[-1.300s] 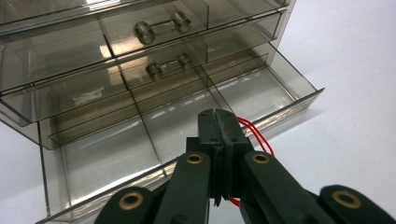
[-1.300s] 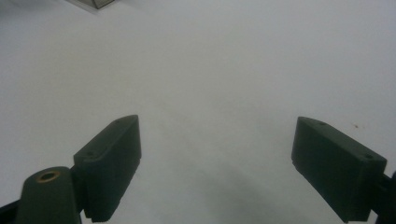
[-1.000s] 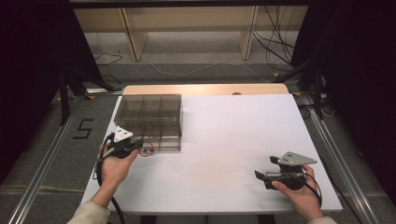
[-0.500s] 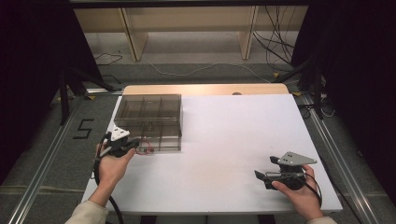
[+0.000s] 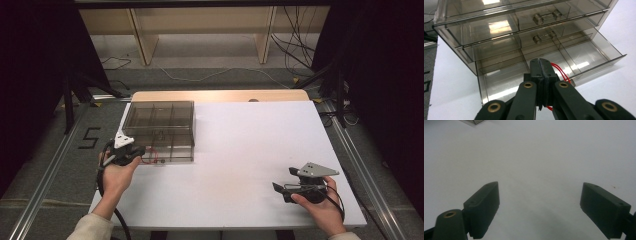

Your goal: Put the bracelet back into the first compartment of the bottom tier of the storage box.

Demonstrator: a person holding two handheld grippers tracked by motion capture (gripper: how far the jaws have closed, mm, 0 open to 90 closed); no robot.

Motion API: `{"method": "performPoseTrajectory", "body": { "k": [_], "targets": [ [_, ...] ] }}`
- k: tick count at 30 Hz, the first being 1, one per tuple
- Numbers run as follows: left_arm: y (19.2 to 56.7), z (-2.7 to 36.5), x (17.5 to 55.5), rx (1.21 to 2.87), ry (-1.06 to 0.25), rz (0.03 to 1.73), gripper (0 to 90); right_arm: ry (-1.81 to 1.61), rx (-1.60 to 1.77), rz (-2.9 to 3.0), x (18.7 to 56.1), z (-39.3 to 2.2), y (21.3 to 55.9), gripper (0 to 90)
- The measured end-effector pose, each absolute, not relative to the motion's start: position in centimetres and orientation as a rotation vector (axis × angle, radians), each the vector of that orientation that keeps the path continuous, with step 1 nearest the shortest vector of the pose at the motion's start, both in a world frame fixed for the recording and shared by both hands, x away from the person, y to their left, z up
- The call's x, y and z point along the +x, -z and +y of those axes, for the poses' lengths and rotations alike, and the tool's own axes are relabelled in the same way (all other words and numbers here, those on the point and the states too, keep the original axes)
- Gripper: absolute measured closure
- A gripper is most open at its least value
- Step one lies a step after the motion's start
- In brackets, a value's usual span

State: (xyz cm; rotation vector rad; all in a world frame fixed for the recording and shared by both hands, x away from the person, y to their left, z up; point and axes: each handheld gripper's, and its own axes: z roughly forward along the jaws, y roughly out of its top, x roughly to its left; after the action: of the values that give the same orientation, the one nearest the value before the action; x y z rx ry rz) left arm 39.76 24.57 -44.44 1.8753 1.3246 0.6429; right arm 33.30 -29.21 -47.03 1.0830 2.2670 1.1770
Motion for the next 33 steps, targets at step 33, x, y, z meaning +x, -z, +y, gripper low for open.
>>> {"method": "performPoseTrajectory", "body": {
  "k": [33],
  "targets": [
    [44.7, 25.8, 40.9, 1.847, -0.672, 1.389, 89.8, -1.163, 1.095, 2.272, 33.3, -29.2, 47.0, 16.6]
  ]
}}
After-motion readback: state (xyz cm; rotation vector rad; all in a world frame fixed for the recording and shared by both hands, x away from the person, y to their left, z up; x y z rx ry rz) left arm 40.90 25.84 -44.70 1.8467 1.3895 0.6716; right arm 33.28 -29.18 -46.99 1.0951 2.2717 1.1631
